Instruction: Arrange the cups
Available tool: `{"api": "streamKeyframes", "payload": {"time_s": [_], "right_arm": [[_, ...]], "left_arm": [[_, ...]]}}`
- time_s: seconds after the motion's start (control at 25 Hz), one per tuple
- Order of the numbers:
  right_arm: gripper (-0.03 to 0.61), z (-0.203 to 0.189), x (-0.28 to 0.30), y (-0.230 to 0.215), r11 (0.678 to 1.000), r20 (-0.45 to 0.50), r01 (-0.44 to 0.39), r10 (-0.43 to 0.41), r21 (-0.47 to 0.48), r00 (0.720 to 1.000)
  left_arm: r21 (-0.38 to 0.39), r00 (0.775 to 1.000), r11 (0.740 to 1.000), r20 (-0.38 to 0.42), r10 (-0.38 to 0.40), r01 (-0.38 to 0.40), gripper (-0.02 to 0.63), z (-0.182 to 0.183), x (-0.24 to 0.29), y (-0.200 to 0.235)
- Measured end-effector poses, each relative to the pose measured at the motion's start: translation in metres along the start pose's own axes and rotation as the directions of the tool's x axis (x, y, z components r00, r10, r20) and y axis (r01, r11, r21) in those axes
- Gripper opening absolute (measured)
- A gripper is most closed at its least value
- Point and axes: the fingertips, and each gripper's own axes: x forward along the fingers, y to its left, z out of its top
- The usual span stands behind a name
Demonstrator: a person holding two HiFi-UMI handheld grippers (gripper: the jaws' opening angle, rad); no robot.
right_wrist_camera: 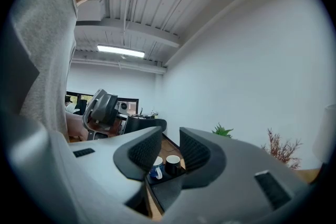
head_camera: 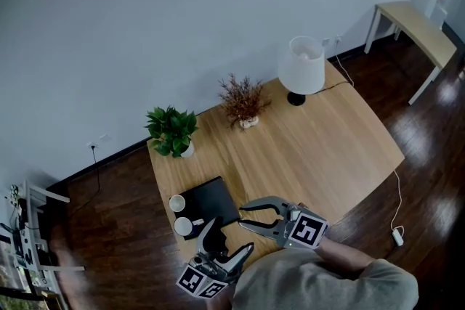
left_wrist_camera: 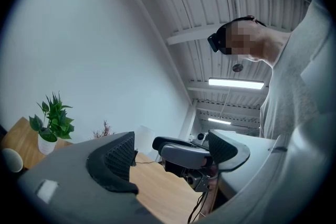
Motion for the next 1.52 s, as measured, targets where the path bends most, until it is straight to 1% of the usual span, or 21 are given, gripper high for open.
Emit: {"api": "streamKeyframes", "payload": {"time_s": [0.16, 0.36, 0.48, 0.64, 0.76, 1.08, 1.28, 1.52], "right_arm": [[0.103, -0.001, 0.002, 0.005, 1.0, 0.006, -0.007, 0.007, 0.013, 1.0], [0.103, 0.007, 0.003, 0.0, 1.0, 0.017, -0.007, 0.007, -0.01, 1.0], [0.103, 0.004, 0.003, 0.002, 1.0, 0.011, -0.01, 0.009, 0.005, 1.0], [0.103, 0.006, 0.004, 0.003, 1.0, 0.015, -0.016, 0.016, 0.007, 1.0], [0.103, 0.007, 0.006, 0.003, 1.0, 0.019, -0.022, 0.022, 0.005, 1.0], [0.103, 0.004, 0.007, 0.006, 0.999, 0.007, -0.036, 0.036, 0.001, 0.999], [0.103, 0.008, 0.005, 0.003, 1.0, 0.035, -0.02, 0.02, 0.0, 0.999], [0.103, 0.005, 0.0, 0.004, 0.999, 0.037, -0.008, 0.007, 0.031, 0.999]], "left_arm": [[-0.006, 1.0, 1.0, 0.003, 0.005, -0.005, 0.44, -0.001, -0.003, -0.001], [0.006, 0.999, 1.0, 0.034, 0.016, -0.016, 0.44, 0.007, -0.002, 0.003], [-0.003, 0.999, 0.999, 0.039, 0.032, -0.032, 0.439, 0.005, -0.006, 0.006], [0.003, 0.998, 1.0, 0.061, 0.03, -0.03, 0.437, 0.011, -0.008, 0.004], [0.017, 0.998, 0.999, 0.056, 0.027, -0.028, 0.437, 0.012, -0.006, 0.005], [0.022, 0.999, 0.999, 0.026, 0.032, -0.033, 0.437, 0.004, -0.006, 0.003], [0.029, 0.999, 0.999, 0.028, 0.033, -0.034, 0.437, 0.006, -0.006, 0.003], [0.019, 0.999, 0.999, 0.026, 0.038, -0.038, 0.437, 0.003, -0.01, 0.002]]}}
